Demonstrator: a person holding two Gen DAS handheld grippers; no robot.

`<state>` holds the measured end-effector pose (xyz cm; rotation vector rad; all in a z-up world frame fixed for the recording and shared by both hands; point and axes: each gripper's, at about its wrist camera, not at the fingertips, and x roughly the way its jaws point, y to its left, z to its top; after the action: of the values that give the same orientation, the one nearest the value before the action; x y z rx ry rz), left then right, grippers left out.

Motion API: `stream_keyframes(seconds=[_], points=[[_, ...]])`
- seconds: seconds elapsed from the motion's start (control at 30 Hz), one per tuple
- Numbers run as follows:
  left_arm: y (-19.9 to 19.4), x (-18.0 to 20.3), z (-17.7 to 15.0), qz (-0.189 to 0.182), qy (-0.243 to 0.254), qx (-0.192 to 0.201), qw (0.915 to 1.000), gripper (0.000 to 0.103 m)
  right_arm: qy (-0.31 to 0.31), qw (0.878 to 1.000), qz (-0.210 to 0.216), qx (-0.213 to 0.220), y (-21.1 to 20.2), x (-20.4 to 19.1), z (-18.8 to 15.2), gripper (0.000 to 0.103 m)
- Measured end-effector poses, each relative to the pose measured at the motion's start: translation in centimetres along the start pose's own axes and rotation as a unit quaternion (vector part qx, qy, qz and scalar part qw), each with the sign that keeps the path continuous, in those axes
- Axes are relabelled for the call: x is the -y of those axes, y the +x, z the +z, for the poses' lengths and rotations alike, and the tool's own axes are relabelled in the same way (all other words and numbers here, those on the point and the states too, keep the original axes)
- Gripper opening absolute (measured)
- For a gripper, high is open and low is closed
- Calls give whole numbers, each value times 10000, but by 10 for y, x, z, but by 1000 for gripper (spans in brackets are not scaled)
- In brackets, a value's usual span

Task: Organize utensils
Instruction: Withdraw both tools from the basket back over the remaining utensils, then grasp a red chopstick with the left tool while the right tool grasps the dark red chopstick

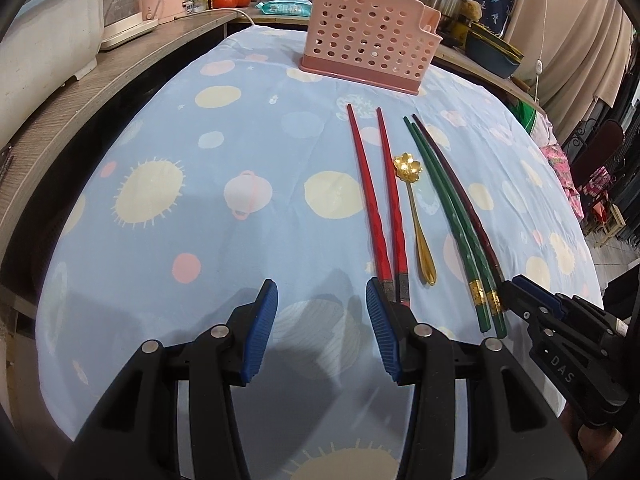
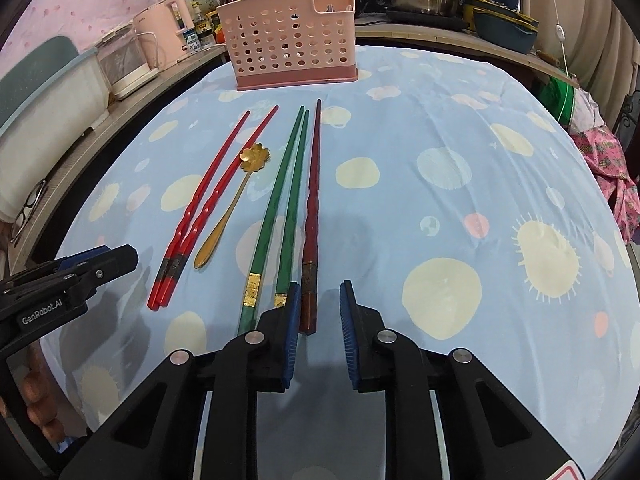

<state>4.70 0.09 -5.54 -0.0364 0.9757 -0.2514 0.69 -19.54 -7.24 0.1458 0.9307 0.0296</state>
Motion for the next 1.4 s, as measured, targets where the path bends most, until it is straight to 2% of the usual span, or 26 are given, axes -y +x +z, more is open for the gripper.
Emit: stream_keyframes(seconds=[0.03,0.6,1.07,1.4], points=[[0,1,0,-9,18,-9,10000,44,5,10000,-21,-40,2,1,-1,14],[10,27,-7,-220,389,-178,9988,44,14,10000,-1,-22,5,2,1,12],[12,16,-2,-155,155,-128,9997,44,31,10000,22,-17,6,2,2,12],[13,18,-5,-44,310,-55,9995,44,31,10000,22,-16,6,2,2,12]])
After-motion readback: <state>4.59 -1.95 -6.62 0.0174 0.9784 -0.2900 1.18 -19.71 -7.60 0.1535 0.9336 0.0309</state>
